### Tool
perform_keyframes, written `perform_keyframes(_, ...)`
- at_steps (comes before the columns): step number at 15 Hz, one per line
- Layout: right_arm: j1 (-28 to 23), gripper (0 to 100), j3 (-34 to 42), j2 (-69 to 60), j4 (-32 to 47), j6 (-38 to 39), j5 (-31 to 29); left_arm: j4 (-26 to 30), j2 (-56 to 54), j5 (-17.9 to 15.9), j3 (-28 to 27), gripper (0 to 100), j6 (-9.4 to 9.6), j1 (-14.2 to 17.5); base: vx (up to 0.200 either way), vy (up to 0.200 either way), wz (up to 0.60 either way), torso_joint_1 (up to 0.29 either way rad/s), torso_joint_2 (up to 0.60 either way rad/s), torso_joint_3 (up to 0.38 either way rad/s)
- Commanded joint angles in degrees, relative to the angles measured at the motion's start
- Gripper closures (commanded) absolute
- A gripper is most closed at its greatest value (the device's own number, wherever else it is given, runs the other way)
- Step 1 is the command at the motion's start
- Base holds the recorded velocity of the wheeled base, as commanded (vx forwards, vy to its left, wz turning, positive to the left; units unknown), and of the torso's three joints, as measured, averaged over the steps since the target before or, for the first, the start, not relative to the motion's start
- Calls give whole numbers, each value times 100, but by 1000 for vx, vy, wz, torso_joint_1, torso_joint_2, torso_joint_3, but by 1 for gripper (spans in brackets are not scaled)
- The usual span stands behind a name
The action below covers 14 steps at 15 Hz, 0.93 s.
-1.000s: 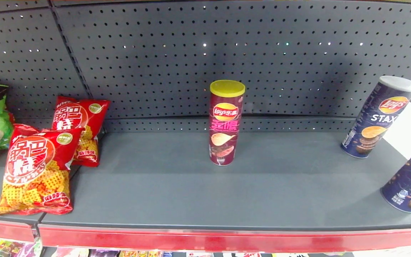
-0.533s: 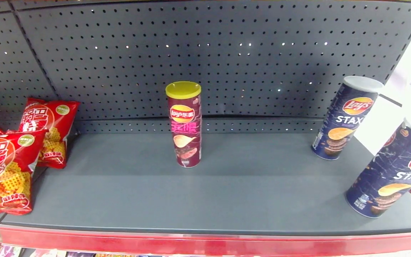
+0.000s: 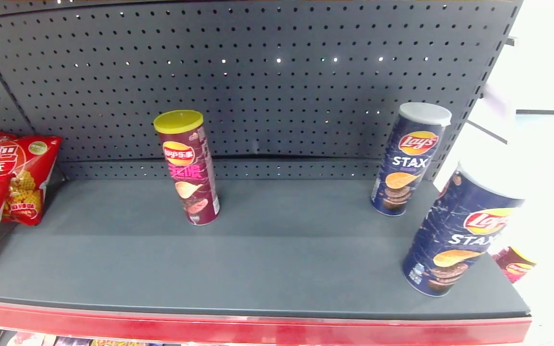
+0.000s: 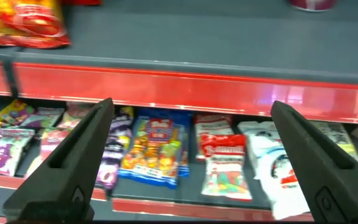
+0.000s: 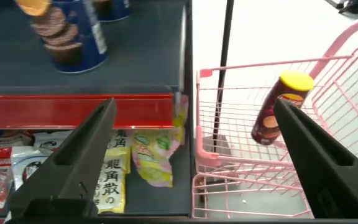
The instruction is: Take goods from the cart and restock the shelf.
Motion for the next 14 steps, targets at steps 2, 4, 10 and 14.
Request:
perform_keyframes(2,1,0,0,7,-1,0,2,1,5,4,1,0,-2,2,0,-200,0,5,5,2)
perform_keyframes(4,1,0,0,7,-1,0,-7,1,5,4,-8,0,-2,2,0,-200,0,5,5,7)
perform_keyframes(10,1,0,0,7,-1,0,2,1,5,4,1,0,-2,2,0,-200,0,1,5,3)
perform_keyframes(14,1,0,0,7,-1,0,2,1,5,4,1,0,-2,2,0,-200,0,-1,2,6)
